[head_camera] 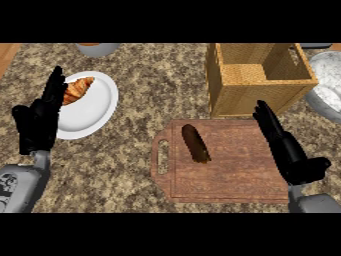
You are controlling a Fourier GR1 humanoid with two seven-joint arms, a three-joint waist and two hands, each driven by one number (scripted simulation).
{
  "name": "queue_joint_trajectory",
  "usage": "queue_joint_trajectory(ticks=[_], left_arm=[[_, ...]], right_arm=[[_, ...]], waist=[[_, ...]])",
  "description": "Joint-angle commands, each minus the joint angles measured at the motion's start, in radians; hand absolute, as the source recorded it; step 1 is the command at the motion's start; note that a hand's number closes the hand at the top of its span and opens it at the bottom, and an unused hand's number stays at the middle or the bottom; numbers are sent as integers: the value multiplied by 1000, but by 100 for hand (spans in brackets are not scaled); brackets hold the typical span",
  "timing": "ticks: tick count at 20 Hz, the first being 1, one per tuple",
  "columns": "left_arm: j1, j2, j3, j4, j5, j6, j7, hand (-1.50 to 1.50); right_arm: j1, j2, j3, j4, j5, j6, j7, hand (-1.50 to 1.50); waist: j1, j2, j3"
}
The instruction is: Pick the sweet potato from the cutting board and place it in the basket
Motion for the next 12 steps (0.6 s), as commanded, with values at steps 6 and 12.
queue_joint_trajectory(ticks=[6,12], left_arm=[[-15,35,-44,104,-1,-120,39,0],[33,21,-40,111,30,-138,74,0]], right_arm=[[-374,-42,102,150,-83,411,21,150],[-258,107,345,10,233,342,-462,-150]], waist=[[92,20,-8],[18,-12,-8]])
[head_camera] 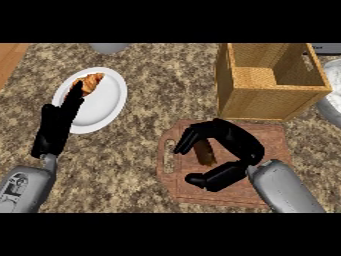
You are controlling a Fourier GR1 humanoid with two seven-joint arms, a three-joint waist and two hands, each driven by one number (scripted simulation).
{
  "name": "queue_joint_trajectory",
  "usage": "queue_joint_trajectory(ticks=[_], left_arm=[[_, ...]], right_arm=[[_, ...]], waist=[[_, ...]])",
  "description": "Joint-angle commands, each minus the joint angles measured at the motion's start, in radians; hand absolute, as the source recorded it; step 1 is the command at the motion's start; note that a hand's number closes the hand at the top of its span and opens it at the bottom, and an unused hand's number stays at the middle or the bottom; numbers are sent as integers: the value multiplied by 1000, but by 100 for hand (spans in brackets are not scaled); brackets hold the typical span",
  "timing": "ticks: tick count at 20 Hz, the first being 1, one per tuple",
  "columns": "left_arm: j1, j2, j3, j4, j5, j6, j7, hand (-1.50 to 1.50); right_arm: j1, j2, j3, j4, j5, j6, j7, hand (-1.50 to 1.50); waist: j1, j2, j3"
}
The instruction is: Pick the sweet potato from the cutting board and place it in the basket
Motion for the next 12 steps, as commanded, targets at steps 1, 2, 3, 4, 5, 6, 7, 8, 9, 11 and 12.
queue_joint_trajectory(ticks=[1,2,3,4,5,6,7,8,9,11,12], left_arm=[[-13,22,29,27,15,-25,26,0],[5,12,32,31,20,-21,21,0],[18,40,48,11,24,-31,26,0],[9,24,30,27,7,-21,21,0],[41,21,29,20,32,-42,18,0],[43,23,38,38,25,-32,2,0],[49,17,16,19,2,-17,11,0],[36,29,46,44,17,-18,21,0],[18,39,62,54,37,-43,8,0],[28,21,40,44,23,-31,18,0],[32,27,37,54,16,-39,3,0]], right_arm=[[26,96,115,34,234,-134,-216,-150],[10,112,114,-37,263,-215,-125,-150],[44,61,119,-69,317,-249,-111,-150],[-41,39,92,-67,345,-258,-10,-150],[-50,-30,95,-65,426,-283,20,-150],[-104,-62,77,-76,480,-305,71,-150],[-133,-81,88,-85,528,-309,138,-150],[-149,-126,106,-121,571,-283,183,-150],[-204,-190,80,-115,596,-241,204,-150],[-275,-241,112,-156,638,-137,318,-150],[-301,-273,125,-142,648,-71,349,-150]], waist=[[-38,-9,-3],[-48,-14,-4],[-54,-18,-4],[-56,-18,-5],[-58,-24,-7],[-62,-26,-9],[-61,-30,-8],[-76,-32,-9],[-78,-28,-10],[-74,-32,-10],[-68,-27,-10]])
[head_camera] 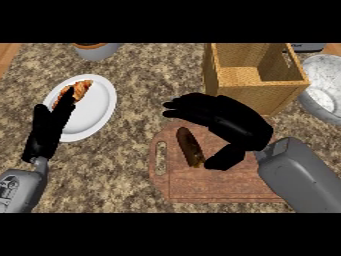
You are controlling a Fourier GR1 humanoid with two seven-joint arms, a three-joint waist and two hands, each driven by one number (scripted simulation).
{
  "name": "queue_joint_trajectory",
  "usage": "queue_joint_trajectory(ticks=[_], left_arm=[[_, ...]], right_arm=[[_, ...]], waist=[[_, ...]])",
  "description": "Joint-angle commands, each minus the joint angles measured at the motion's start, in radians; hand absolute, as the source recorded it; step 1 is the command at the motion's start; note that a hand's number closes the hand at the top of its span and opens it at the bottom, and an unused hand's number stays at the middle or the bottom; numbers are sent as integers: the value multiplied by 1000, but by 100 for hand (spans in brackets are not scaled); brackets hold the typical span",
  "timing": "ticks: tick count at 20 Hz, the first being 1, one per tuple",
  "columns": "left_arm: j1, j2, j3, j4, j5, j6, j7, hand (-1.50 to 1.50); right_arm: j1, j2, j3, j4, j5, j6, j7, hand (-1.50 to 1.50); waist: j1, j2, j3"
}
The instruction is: Pick the sweet potato from the cutting board and place it in the basket
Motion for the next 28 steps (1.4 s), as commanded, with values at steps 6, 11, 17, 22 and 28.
queue_joint_trajectory(ticks=[6,11,17,22,28], left_arm=[[-5,1,-2,-59,-2,0,48,0],[-24,-21,23,20,-20,-9,-5,0],[-8,-37,49,-18,-42,-39,14,0],[31,-46,54,-43,-61,-62,3,0],[11,-58,94,-22,-53,-110,-21,0]], right_arm=[[-201,-180,77,-102,-11,521,305,-150],[-189,-99,19,-218,-132,701,506,-150],[-144,-31,-112,-249,-126,769,559,-150],[-130,15,-147,-285,-49,745,573,-150],[-52,12,-89,-175,183,601,350,-150]], waist=[[11,2,3],[5,11,4],[13,14,5],[15,14,5],[18,15,5]])
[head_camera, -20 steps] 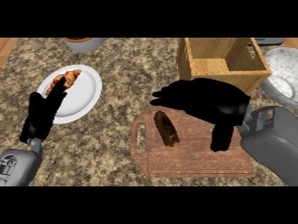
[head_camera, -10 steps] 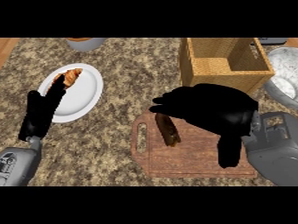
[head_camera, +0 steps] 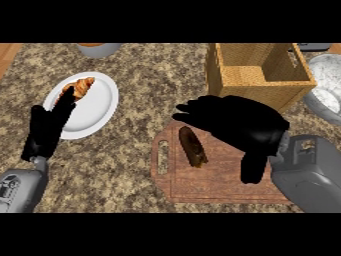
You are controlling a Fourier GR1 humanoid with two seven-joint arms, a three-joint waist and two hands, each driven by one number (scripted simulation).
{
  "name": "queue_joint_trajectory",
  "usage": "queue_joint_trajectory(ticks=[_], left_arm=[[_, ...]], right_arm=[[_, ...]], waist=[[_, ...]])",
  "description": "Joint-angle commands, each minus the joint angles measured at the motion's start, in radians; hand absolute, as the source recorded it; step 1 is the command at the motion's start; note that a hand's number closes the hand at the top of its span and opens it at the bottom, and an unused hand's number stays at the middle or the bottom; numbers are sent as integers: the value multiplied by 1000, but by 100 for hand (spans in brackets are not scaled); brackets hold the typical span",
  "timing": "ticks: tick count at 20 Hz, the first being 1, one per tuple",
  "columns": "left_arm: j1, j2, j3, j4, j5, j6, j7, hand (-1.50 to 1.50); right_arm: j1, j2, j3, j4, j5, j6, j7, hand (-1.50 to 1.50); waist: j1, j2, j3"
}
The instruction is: Pick the sweet potato from the cutting board and place it in the basket
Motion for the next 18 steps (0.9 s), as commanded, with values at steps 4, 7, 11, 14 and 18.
queue_joint_trajectory(ticks=[4,7,11,14,18], left_arm=[[-13,-7,17,-43,-40,-15,58,0],[11,0,35,-90,-33,-32,88,0],[-82,-29,65,88,-45,-49,4,0],[-13,-75,13,-39,-85,-3,66,0],[5,-83,50,43,-99,-24,-44,0]], right_arm=[[79,66,36,86,164,-92,-100,-150],[47,106,36,184,203,-101,-144,-150],[27,133,26,277,259,-146,-222,-150],[65,170,68,374,347,-268,-274,-150],[82,162,39,390,394,-272,-347,-150]], waist=[[1,0,0],[5,0,0],[-1,2,0],[5,1,0],[0,1,0]])
